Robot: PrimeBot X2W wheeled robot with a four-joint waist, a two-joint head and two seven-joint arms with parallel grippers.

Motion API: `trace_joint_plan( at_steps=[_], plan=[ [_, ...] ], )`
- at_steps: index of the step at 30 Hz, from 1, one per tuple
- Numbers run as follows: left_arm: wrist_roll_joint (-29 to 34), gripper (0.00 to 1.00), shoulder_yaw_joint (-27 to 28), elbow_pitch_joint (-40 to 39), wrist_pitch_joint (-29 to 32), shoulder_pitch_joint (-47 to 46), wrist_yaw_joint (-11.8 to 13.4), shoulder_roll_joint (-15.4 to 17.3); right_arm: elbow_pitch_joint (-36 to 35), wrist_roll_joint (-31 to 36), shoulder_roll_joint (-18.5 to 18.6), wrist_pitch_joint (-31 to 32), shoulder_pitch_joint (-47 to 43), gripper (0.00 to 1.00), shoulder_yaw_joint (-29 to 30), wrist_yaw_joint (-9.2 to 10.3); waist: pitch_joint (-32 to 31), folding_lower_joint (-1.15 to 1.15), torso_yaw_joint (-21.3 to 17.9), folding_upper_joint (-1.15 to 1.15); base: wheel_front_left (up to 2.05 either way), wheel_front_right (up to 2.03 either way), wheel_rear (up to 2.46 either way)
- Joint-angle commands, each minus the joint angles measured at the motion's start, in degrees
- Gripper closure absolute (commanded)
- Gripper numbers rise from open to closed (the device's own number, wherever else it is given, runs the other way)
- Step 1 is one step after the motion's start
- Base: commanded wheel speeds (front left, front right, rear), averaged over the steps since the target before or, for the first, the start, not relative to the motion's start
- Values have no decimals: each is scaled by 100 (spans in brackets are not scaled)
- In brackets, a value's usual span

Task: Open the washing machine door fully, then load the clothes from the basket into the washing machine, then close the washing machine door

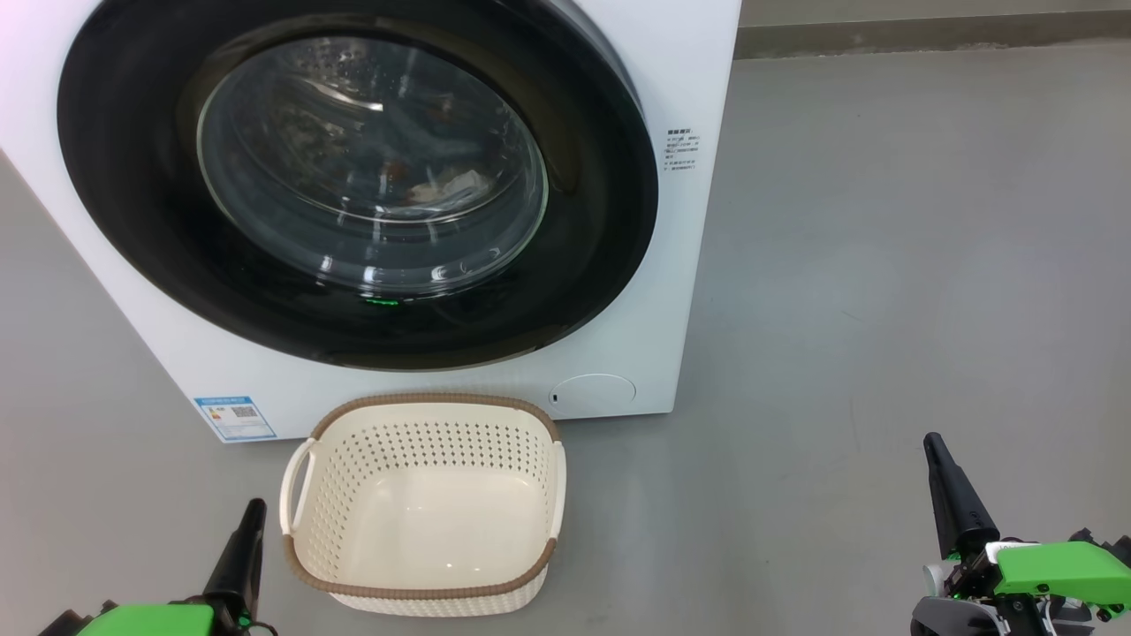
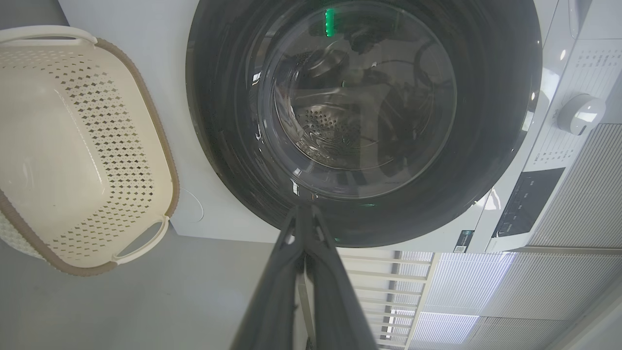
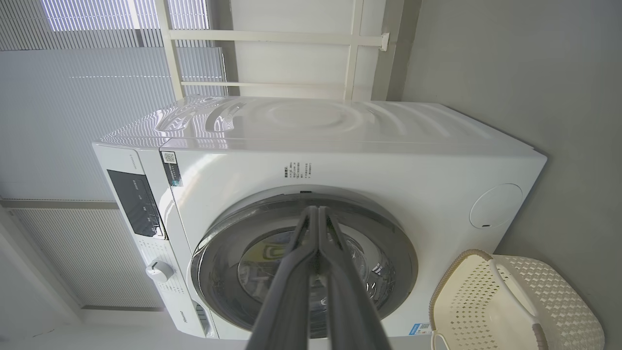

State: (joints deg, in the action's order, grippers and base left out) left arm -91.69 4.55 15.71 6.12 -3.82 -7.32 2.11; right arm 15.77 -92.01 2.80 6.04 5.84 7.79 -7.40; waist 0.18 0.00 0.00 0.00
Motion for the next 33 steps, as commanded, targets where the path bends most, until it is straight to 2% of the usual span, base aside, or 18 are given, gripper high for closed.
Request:
trace_joint_plan(
  at_steps=[1,33],
  plan=[
    [-48,100,196,-167,36,-237,-17,76,-175,-15,12,46,34,100,-126,-9,0,0,0,0,0,0,0],
    [-48,100,196,-167,36,-236,-17,76,-175,-13,10,48,34,100,-124,-9,0,0,0,0,0,0,0]
  ],
)
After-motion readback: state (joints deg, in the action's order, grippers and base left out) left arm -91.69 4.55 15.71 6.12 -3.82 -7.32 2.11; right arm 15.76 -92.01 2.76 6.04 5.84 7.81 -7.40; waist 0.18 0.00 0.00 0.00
